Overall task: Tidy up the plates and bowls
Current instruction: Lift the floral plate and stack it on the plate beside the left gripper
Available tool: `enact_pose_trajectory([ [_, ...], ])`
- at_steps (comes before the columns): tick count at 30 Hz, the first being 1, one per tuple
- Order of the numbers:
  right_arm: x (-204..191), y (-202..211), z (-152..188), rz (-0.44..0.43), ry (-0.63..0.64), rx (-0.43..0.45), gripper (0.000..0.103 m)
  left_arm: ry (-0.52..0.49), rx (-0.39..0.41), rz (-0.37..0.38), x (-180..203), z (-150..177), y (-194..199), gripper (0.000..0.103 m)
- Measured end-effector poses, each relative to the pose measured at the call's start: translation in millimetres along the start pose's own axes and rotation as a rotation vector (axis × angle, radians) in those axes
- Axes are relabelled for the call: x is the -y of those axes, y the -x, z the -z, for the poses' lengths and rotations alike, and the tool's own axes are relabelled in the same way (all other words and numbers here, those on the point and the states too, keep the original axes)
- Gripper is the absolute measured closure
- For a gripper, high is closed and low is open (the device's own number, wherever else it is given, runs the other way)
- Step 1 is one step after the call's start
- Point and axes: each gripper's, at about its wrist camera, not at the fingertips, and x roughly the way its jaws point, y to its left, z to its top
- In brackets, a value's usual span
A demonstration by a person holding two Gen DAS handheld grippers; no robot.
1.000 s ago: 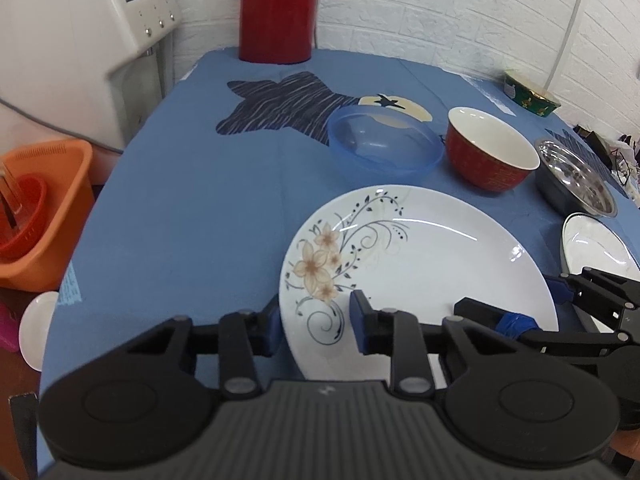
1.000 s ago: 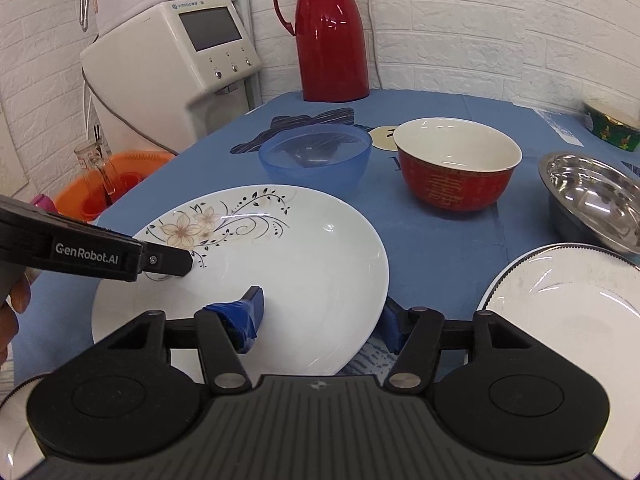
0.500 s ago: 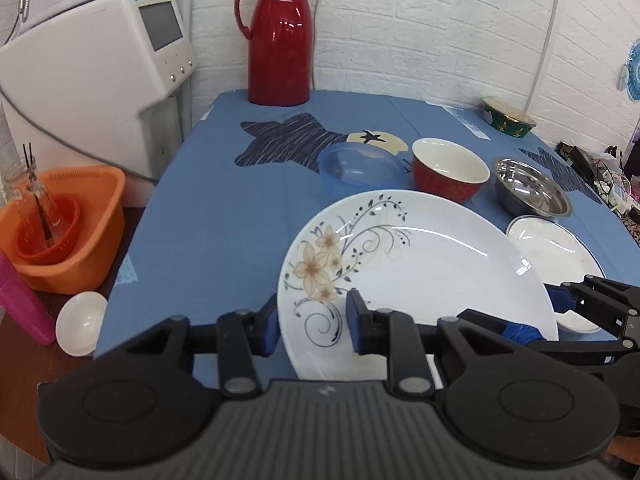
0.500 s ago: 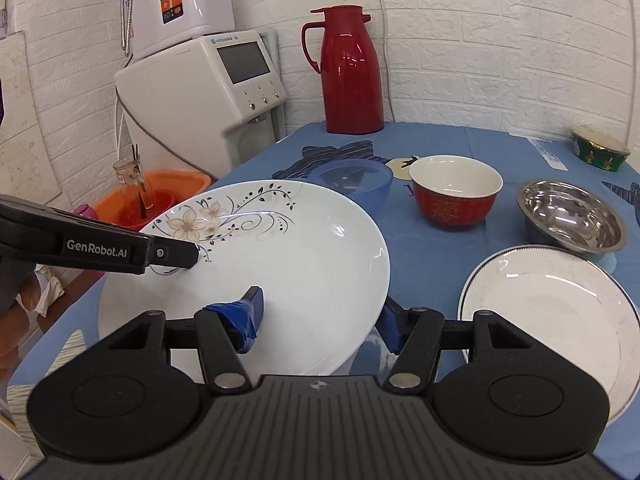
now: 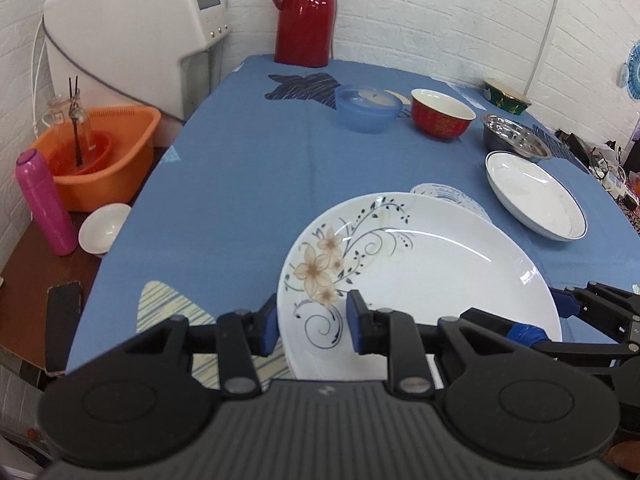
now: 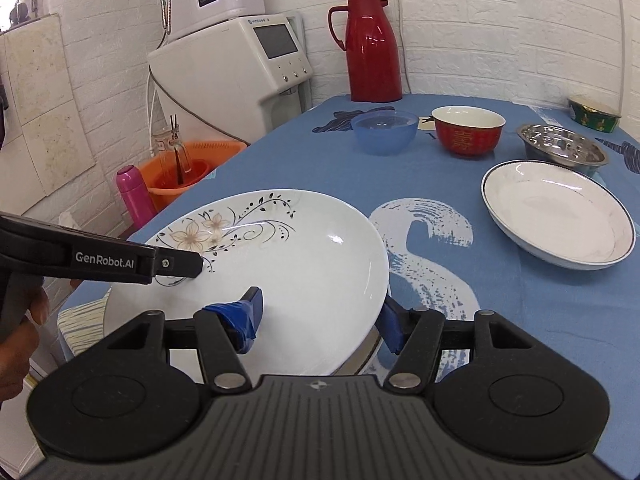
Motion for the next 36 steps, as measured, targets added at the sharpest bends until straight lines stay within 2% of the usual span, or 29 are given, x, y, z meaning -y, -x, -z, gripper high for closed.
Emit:
enact_pose_trajectory([
  [5, -0.2, 0.0, 4.0, -0.026, -0.02, -0.004, 0.054, 0.036, -0.02, 0.007, -8.5, 6.0, -9.5, 0.079],
  [8, -0.8, 4.3, 2.7, -0.006, -0.023, 0.015, 0.053, 0.028, 0.011, 0.027, -8.8, 7.7, -7.6, 0.079],
  [11, 1.8, 6.9, 2.1, 0.025, -0.022, 0.028, 0.053, 0.024, 0.04, 0.023, -7.7, 5.6, -1.9, 0.067],
  [16, -2.0, 2.0, 3.6, 0.035, 0.023, -0.009, 0.052, 0.031, 0.063, 0.004, -9.3, 1.8, 5.6, 0.067],
  [19, 10.4, 9.6, 5.4, 0.049, -0.029, 0.019, 0.052, 0.032, 0.073, 0.0, -9.6, 0.8, 10.8, 0.067],
  [24, 21.2, 25.8, 1.4, 0.038, -0.094, 0.062, 0.052, 0.041, 0.075, 0.039, -5.9, -3.7, 14.9, 0.065],
  [29, 32.0, 32.8, -2.5, 0.038, -0.139, 0.062, 0.052, 0.022, 0.095, 0.041, 13.1, -8.7, 19.6, 0.056],
  [36, 54.2, 36.8, -10.8, 0.161, -0.217, -0.031, 0.051, 0.003, 0.127, 0.064, 39.3, -18.4, 26.2, 0.044],
])
